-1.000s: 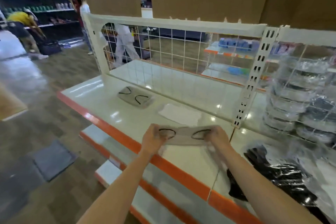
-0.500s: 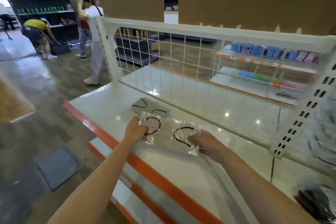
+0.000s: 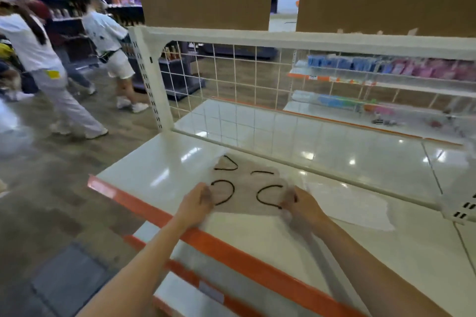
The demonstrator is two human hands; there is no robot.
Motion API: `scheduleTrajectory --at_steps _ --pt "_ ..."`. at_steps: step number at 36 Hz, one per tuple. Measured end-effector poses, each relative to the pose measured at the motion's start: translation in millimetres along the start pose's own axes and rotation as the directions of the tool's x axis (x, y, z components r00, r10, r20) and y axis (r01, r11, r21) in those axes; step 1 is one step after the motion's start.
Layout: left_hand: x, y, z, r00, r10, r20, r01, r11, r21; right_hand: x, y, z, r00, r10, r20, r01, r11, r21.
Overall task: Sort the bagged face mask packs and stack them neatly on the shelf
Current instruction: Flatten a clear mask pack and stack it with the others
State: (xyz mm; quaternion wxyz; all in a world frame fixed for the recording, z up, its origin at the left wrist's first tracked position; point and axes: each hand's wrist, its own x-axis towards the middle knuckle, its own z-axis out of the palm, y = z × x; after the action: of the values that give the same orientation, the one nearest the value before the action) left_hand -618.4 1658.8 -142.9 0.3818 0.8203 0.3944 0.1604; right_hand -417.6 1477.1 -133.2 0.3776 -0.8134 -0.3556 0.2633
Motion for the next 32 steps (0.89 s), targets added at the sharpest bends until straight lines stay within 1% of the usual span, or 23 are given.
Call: scheduleTrajectory --at_steps 1,3,5,7,9,10,11,12,15,17,20,23,26,29,32 --pt "4 1 -3 0.999 0.033 -0.014 -0.033 0.999 -0.013 2 -4 0 1.000 0.002 -0.010 -0.002 1.000 -0.008" --pt "13 4 -12 0.998 0.047 -0.046 -0.049 0.997 -0.055 8 -13 1 0.999 0.031 -0.015 -0.031 1.000 0.007" --pt "23 12 -24 0.997 0.045 -0.070 -0.051 0.995 -0.090 13 -26 2 0.998 0.069 -0.009 -0.068 0.994 0.091" --pt "32 16 -33 0.991 0.044 -0.125 -0.049 0.998 -0.033 20 -36 5 0.994 0.111 0.009 -0.111 0.974 0.196" --pt "38 18 -41 0.974 0.096 -0.206 -0.082 0.994 0.075 28 -42 10 0.986 0.169 -0.014 -0.160 0.957 0.240" --pt "40 20 -43 0.969 0.126 -0.212 -0.100 0.987 0.127 32 -43 13 0.980 0.198 -0.031 -0.185 0.954 0.238" --pt "40 22 -44 0.972 0.151 -0.180 -0.117 0.975 0.187 36 -44 16 0.975 0.219 -0.038 -0.205 0.951 0.230" --pt "39 24 -45 0.979 0.175 -0.107 -0.141 0.954 0.265 38 -45 19 0.969 0.247 -0.030 -0.235 0.947 0.218" --pt "32 30 -41 0.968 0.178 0.175 -0.242 0.842 0.481 41 -45 25 0.947 0.321 -0.004 -0.313 0.925 0.214" --pt "25 35 -35 0.938 0.138 0.319 -0.312 0.739 0.598 41 -44 25 0.936 0.352 -0.006 -0.343 0.914 0.215" --pt "19 49 -24 0.883 0.078 0.464 -0.423 0.563 0.710 40 -37 21 0.925 0.377 -0.049 -0.366 0.917 0.157" --pt "16 72 -9 0.831 0.059 0.553 -0.519 0.439 0.733 26 -37 3 0.938 0.330 -0.108 -0.334 0.942 -0.025" --pt "10 105 13 0.780 0.060 0.622 -0.597 0.365 0.714 1 -36 -22 0.954 0.259 -0.149 -0.289 0.929 -0.232" --pt "2 134 37 0.742 0.114 0.661 -0.655 0.334 0.678 -25 -22 -44 0.970 0.197 -0.141 -0.238 0.887 -0.396" --pt "-7 158 65 0.701 0.209 0.682 -0.708 0.320 0.630 -57 -1 -63 0.982 0.158 -0.105 -0.189 0.862 -0.471"
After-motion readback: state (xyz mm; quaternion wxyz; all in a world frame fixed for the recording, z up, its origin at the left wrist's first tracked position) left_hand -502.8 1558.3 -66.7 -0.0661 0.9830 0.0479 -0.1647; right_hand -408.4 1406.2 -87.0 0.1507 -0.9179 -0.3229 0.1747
